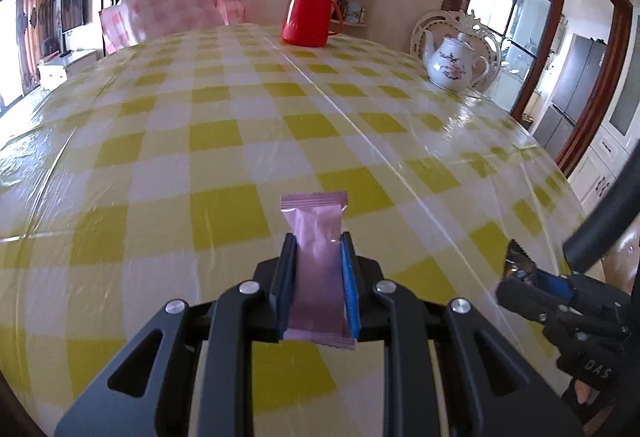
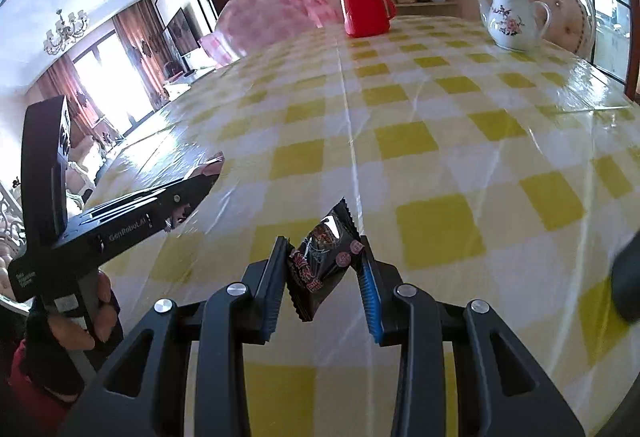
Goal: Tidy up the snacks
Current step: 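Carry both held snacks off the table over the purple-rimmed box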
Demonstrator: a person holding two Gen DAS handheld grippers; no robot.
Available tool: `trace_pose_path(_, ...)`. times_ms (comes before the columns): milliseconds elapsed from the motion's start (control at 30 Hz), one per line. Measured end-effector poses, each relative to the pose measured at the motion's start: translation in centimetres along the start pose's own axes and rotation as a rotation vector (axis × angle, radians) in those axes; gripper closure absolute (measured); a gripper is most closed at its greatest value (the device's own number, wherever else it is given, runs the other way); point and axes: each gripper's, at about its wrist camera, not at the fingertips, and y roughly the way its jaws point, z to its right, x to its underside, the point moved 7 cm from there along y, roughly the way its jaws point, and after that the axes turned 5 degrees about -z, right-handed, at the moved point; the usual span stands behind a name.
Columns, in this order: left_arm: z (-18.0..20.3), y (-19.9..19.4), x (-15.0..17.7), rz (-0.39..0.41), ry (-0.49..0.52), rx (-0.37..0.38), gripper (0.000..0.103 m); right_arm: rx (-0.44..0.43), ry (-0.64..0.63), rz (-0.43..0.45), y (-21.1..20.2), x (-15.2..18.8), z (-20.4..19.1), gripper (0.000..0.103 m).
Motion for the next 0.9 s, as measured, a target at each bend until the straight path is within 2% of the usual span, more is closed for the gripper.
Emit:
trace_pose_path(233, 1.0, -3.7, 2.7, 0.011, 0.065, -0.02, 0.081, -0.016, -0.04, 0.009, -1.4, 1.7, -2.9, 0.069)
trace_pose_path(433, -0.1, -6.5, 5.0, 0.008, 0.091, -0.048, 0.081, -0.036, -0.083, 0.009, -1.8, 3.0, -5.9, 0.069)
trace_pose_path(633, -2.9, -9.7, 7.1, 0.022, 0.088, -0.088, 0.081, -0.078, -0.14, 0.006, -1.9, 4.1, -9.8, 0.069)
trace_pose_path(900, -8.5, -13.9, 9.5, 0.044, 0.027, -0.141, 0.081, -0.16, -0.238, -0.012, -1.7, 5.9, -16.6, 0.069)
